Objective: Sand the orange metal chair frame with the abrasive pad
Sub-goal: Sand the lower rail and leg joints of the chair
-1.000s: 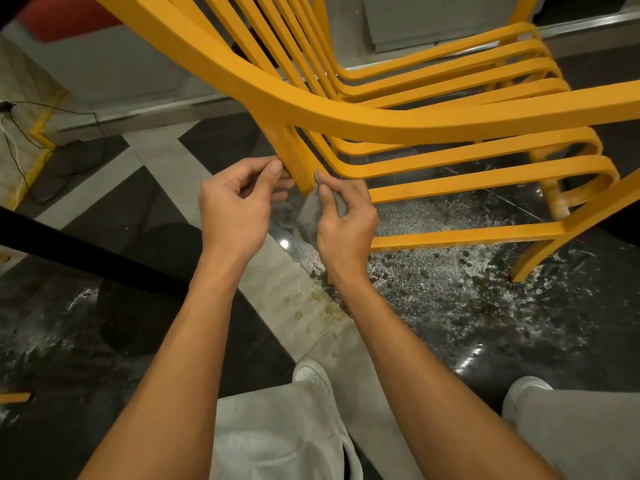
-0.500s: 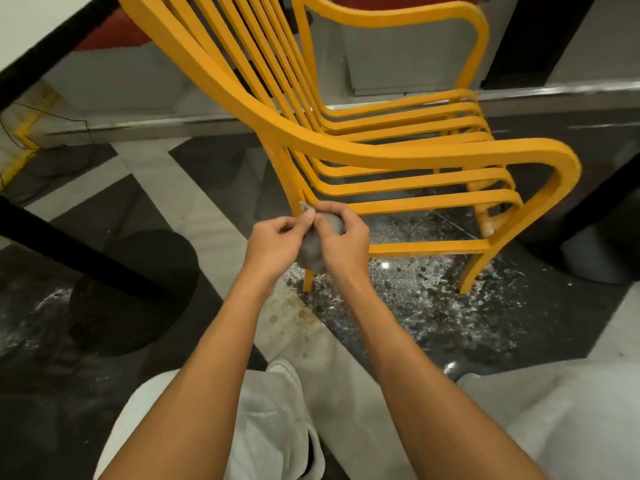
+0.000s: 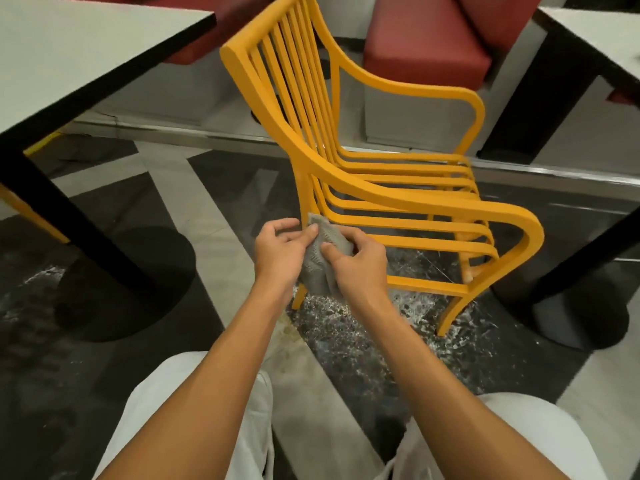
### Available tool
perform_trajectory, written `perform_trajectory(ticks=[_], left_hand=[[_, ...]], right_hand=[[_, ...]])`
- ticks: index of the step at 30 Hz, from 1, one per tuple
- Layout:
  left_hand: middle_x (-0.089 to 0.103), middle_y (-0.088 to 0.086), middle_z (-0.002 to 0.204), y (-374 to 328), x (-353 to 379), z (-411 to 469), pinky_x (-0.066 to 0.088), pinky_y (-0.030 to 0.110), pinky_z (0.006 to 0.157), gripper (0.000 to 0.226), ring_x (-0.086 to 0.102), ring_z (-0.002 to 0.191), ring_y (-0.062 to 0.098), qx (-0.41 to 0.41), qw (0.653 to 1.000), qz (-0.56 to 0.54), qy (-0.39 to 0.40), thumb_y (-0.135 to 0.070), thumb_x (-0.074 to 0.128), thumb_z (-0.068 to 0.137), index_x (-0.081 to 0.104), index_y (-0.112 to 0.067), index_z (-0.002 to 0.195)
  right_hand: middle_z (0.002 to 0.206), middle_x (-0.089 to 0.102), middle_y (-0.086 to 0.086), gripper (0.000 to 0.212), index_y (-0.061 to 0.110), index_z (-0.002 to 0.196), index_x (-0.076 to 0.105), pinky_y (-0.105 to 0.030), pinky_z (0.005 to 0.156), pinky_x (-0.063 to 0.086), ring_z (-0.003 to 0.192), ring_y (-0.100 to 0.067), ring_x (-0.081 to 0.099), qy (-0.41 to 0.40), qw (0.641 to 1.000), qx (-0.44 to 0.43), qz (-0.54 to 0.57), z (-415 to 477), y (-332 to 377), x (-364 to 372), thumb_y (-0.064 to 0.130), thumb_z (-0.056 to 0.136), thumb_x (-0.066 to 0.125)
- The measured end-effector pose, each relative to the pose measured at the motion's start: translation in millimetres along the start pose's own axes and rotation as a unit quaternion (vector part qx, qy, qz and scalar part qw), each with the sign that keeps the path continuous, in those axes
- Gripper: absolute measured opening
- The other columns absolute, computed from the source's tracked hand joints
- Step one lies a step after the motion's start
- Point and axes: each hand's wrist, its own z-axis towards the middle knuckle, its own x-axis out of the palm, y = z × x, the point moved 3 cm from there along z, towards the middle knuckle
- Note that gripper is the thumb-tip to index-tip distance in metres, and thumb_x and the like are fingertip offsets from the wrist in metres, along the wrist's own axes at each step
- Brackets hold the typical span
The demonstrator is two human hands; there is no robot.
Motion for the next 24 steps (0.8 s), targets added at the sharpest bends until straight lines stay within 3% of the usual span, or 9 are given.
perform_trajectory(ticks=[4,6,9,13,15,16,18,21,24], left_hand=[[0.078,0.006,0.092,4,8,-1,0.065,0.039,0.08,0.017,0.077,0.088,0.018,0.05,0.998,0.002,-0.04,-0.012,0.082,0.092,0.067,-0.017,0.099],[0.08,0.0,0.09,6,9,0,0.064,0.037,0.085,0.006,0.077,0.09,0.014,0.059,0.997,0.009,-0.043,-0.014,0.076,0.097,0.074,-0.02,0.097],[0.081,-0.004,0.096,7,7,2,0.062,0.03,0.082,0.013,0.077,0.097,0.011,0.024,0.998,-0.034,-0.049,-0.022,0.067,0.104,0.08,-0.024,0.1],[0.08,0.002,0.108,4,0,10,0.061,0.029,0.075,0.016,0.077,0.102,0.017,-0.016,0.99,-0.135,-0.04,-0.027,0.073,0.099,0.08,-0.021,0.111],[0.08,0.006,0.111,2,-6,18,0.062,0.03,0.068,0.023,0.077,0.1,0.021,-0.035,0.983,-0.174,-0.054,-0.022,0.074,0.098,0.077,-0.015,0.12],[0.08,0.008,0.112,1,-8,24,0.063,0.032,0.073,0.023,0.077,0.102,0.024,-0.034,0.98,-0.187,-0.059,-0.019,0.074,0.098,0.076,-0.013,0.121],[0.081,0.006,0.11,0,-13,36,0.064,0.038,0.089,0.017,0.077,0.106,0.022,0.005,0.984,-0.162,-0.071,-0.013,0.074,0.098,0.077,-0.015,0.115],[0.08,-0.003,0.108,-7,-15,49,0.063,0.04,0.096,0.014,0.076,0.107,0.014,0.14,0.987,-0.006,-0.075,-0.017,0.075,0.099,0.077,-0.025,0.11],[0.076,-0.004,0.115,-13,-14,61,0.061,0.04,0.098,0.019,0.071,0.113,0.012,0.286,0.946,0.144,-0.052,-0.021,0.074,0.1,0.077,-0.019,0.118]], right_hand=[[0.104,0.072,0.014,0.022,0.022,0.11,0.073,-0.018,0.082,0.055,0.096,0.001,0.067,-0.071,0.996,-0.05,0.01,1,-5,3,0.016,0.09,0.077],[0.103,0.072,0.014,0.02,0.022,0.108,0.074,-0.014,0.081,0.053,0.095,0.003,0.066,-0.07,0.996,-0.052,0.032,4,-6,12,0.015,0.09,0.077],[0.111,0.071,0.012,0.024,0.025,0.115,0.076,-0.012,0.085,0.053,0.101,0.005,0.064,-0.045,0.997,-0.057,0.038,11,-3,27,0.022,0.091,0.078],[0.118,0.069,0.011,0.026,0.028,0.123,0.075,-0.016,0.089,0.055,0.104,0.007,0.063,0.027,0.997,-0.066,0.037,22,6,43,0.027,0.096,0.073],[0.123,0.07,0.011,0.029,0.029,0.125,0.074,-0.027,0.097,0.056,0.11,0.002,0.064,0.094,0.994,-0.054,0.033,31,8,48,0.026,0.097,0.068],[0.124,0.07,0.011,0.032,0.029,0.126,0.074,-0.034,0.1,0.056,0.114,-0.001,0.064,0.117,0.992,-0.05,0.027,36,10,49,0.025,0.096,0.065],[0.121,0.07,0.011,0.033,0.027,0.121,0.076,-0.038,0.1,0.055,0.114,-0.005,0.062,0.107,0.991,-0.082,-0.002,44,16,42,0.022,0.093,0.06],[0.106,0.067,0.01,0.024,0.024,0.109,0.077,-0.033,0.09,0.051,0.105,-0.011,0.056,-0.027,0.964,-0.243,-0.102,62,32,13,0.021,0.094,0.059],[0.104,0.064,0.006,0.021,0.019,0.11,0.074,-0.027,0.087,0.043,0.105,-0.011,0.047,-0.131,0.923,-0.317,-0.173,89,35,-12,0.017,0.095,0.058]])
